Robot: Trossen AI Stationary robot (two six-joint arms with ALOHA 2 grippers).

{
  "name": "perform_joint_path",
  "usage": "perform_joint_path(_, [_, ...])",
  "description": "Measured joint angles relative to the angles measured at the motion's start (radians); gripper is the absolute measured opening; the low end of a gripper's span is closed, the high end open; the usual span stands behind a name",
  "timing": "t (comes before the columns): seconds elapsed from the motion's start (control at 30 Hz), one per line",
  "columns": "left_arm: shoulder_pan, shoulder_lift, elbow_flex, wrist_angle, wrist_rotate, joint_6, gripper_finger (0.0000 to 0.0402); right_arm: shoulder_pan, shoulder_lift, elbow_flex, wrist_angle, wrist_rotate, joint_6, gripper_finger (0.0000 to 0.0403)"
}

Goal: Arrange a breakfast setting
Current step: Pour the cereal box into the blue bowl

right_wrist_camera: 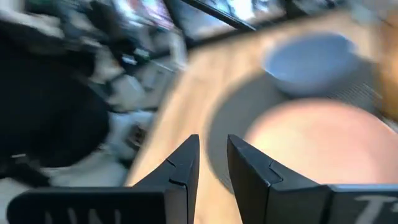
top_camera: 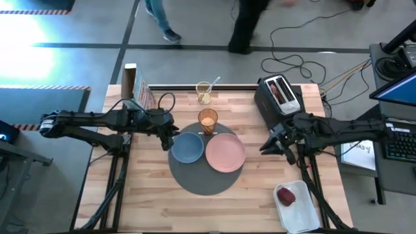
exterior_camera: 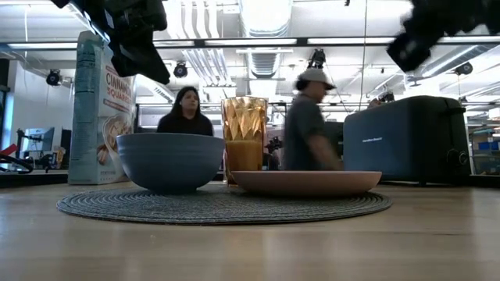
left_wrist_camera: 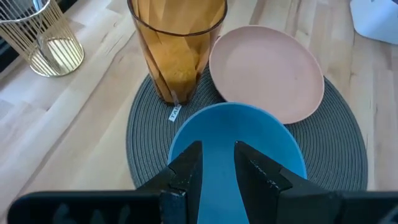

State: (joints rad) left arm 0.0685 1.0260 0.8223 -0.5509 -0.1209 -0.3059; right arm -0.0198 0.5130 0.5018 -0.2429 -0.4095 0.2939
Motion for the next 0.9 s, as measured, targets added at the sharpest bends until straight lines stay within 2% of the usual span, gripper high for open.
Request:
perform_joint_path(0.27, [-0.002,0.000,0.000,-0.001,0.028,-0.020,0.0076,-0.045,-0.174,-0.003,-0.420,0.254,0.005,0.0073])
perform_joint_path(0.4, [-0.002,0.000,0.000,-0.002,0.029,-0.021,0.0076,-0.045,-0.211,-0.011,-0.547,0.316,0.071,0.0073])
perform_joint_path(0.67, [-0.002,-0.001,0.000,0.010,0.028,-0.030,0.0076,-0.044,-0.207,-0.014,-0.787,0.326,0.108,0.0073])
perform_joint_path(0.9, [-0.002,0.000,0.000,0.009,0.028,-0.078,0.0076,-0.044,-0.197,-0.014,-0.777,0.323,0.110,0.0073])
